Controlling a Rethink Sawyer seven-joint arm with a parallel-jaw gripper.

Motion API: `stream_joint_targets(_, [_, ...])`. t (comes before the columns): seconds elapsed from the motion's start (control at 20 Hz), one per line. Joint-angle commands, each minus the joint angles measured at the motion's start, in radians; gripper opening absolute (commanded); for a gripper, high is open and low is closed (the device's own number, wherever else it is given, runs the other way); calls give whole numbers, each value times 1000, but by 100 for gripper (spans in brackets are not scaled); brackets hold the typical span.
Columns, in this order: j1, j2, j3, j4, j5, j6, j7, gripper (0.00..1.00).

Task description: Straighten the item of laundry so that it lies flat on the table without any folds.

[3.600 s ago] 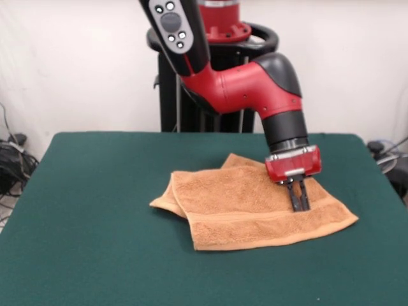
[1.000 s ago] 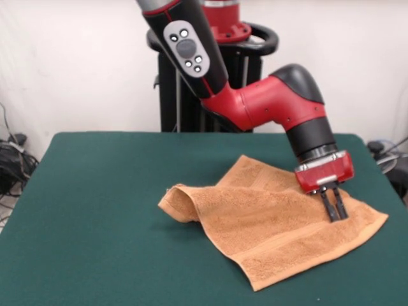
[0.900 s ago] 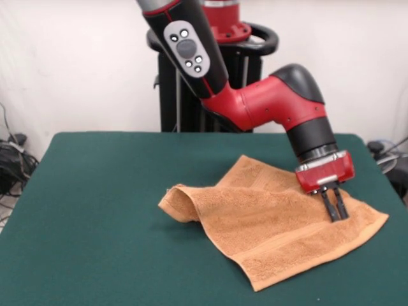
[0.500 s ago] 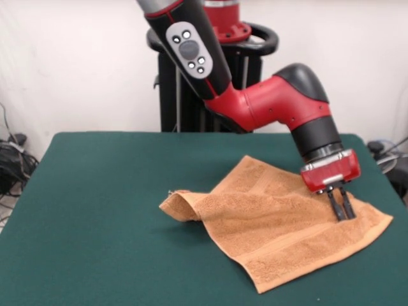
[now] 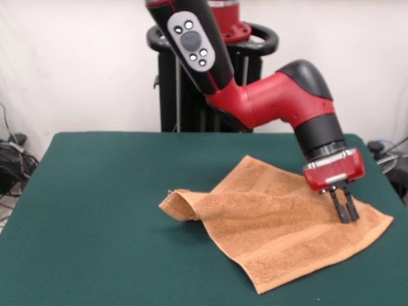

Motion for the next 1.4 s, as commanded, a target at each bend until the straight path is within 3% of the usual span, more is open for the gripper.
stream_joint_targets(0.05, [94, 11, 43, -176, 178, -17, 219, 0])
stream_joint_targets(0.3, [104, 32, 30, -224, 173, 13, 224, 0])
stream_joint_targets(0.65, [91, 26, 23, -199, 173, 62, 237, 0])
stream_joint_targets(1.4, [86, 37, 77, -233, 108, -28, 283, 0])
